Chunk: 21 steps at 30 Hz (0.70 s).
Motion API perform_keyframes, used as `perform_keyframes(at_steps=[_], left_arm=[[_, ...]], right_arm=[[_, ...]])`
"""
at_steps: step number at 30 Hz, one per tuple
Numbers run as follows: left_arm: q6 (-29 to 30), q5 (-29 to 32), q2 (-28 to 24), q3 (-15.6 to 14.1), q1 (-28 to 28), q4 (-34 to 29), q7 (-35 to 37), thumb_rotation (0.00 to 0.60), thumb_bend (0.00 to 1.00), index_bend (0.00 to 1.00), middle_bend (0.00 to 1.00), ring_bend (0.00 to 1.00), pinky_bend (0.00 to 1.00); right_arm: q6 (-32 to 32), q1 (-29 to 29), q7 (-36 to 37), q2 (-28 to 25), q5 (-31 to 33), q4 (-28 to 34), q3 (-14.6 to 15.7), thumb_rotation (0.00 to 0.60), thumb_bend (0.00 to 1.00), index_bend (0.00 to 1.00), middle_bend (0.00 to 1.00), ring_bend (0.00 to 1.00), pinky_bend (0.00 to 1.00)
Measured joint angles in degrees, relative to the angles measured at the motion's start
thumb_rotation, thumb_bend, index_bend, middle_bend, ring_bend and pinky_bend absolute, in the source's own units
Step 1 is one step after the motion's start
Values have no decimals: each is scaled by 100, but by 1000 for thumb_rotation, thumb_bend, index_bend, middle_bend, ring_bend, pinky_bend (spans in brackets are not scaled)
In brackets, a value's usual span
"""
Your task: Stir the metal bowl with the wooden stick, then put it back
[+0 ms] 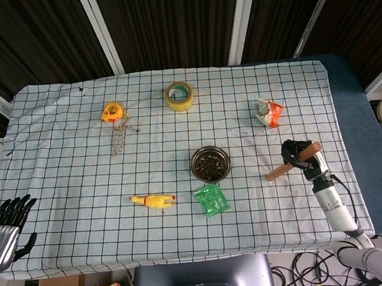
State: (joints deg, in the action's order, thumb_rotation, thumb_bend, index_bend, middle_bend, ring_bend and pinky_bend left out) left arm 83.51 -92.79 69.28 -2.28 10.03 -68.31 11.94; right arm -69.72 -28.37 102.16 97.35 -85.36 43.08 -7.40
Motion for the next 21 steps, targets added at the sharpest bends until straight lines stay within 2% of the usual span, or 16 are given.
perform_keyframes(at_steps=[3,8,14,21], left_arm=[[-7,2,4,-1,0,5,3,600,413,0,28,0,36],[-11,4,19,-4,-2,25,14,600,413,0,28,0,36],[-31,9,40,-3,5,64,33,600,414,0,28,0,36],[-34,8,62,10,20,87,19,600,413,0,28,0,36]], right_arm=[[-36,-16,-23,1,-1,61,-31,600,639,1000,814,885,951],[-60,-104,-125,-13,-13,228,-103,600,680,1000,903,972,1000],[-93,-327,-196,-65,-60,575,-247,600,709,1000,924,996,1000],[-161,-792,-899,25,-176,986,-497,600,723,1000,925,997,1000]])
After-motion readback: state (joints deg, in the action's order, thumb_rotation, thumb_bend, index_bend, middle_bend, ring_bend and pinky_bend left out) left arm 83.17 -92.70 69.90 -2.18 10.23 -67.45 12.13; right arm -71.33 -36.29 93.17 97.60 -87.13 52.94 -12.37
